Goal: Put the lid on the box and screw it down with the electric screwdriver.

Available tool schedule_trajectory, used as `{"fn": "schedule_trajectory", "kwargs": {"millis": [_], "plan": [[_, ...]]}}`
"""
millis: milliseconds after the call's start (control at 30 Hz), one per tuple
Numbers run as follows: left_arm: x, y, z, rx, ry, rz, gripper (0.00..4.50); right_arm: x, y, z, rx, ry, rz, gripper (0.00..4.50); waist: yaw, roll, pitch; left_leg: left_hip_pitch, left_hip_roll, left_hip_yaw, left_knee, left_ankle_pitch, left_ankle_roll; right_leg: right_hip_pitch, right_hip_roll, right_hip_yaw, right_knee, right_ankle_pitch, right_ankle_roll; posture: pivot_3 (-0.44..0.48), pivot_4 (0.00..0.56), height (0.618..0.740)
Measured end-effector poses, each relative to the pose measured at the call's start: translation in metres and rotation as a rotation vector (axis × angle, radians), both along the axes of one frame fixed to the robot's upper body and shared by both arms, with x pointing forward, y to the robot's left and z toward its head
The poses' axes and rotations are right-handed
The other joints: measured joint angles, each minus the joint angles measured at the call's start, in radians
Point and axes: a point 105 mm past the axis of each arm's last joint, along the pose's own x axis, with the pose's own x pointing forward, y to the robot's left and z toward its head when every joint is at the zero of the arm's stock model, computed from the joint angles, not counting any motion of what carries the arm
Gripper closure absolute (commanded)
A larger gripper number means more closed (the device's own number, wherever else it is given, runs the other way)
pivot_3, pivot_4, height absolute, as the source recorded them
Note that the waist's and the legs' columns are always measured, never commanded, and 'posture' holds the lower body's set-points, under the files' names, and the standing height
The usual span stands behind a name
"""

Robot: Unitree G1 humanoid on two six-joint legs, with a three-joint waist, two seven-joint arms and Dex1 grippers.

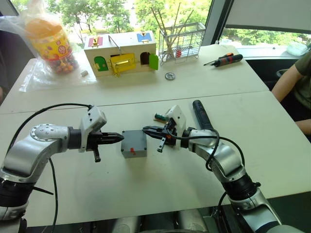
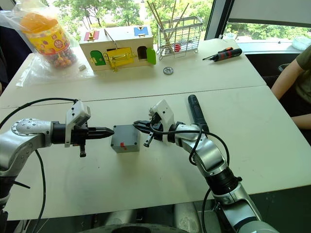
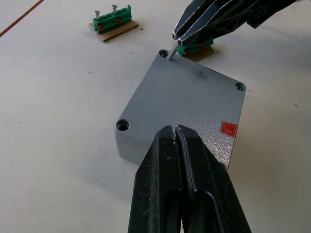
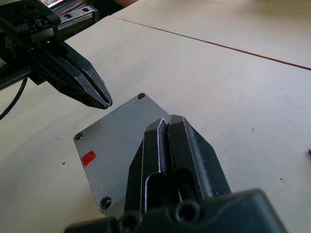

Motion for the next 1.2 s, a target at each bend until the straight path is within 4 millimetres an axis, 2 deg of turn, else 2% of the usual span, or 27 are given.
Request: {"fn": "schedule_trajectory", "kwargs": {"millis": [533,1000,1200], "plan": [[0.002,0.000,0.000,0.005,-0.022,0.008,4.50,0.009,-0.004,-0.010,-0.017,0.033,-0.039,4.45,0.000,0.000,0.000,0.000,0.000,0.000,0.000,0.000,0.000,0.000,0.000,0.000,0.000,0.000,0.000,0.000,0.150,0.740],[0.004,-0.001,-0.002,0.003,-0.034,0.003,4.50,0.003,-0.003,0.013,0.050,0.004,-0.033,4.45,0.000,0.000,0.000,0.000,0.000,0.000,0.000,0.000,0.000,0.000,0.000,0.000,0.000,0.000,0.000,0.000,0.150,0.740],[0.005,0.001,-0.006,0.012,-0.028,0.010,4.50,-0.003,-0.007,0.007,0.030,0.023,-0.029,4.45,0.001,0.000,0.000,0.000,0.000,0.000,0.000,0.000,0.000,0.000,0.000,0.000,0.000,0.000,0.000,0.000,0.150,0.740]]}}
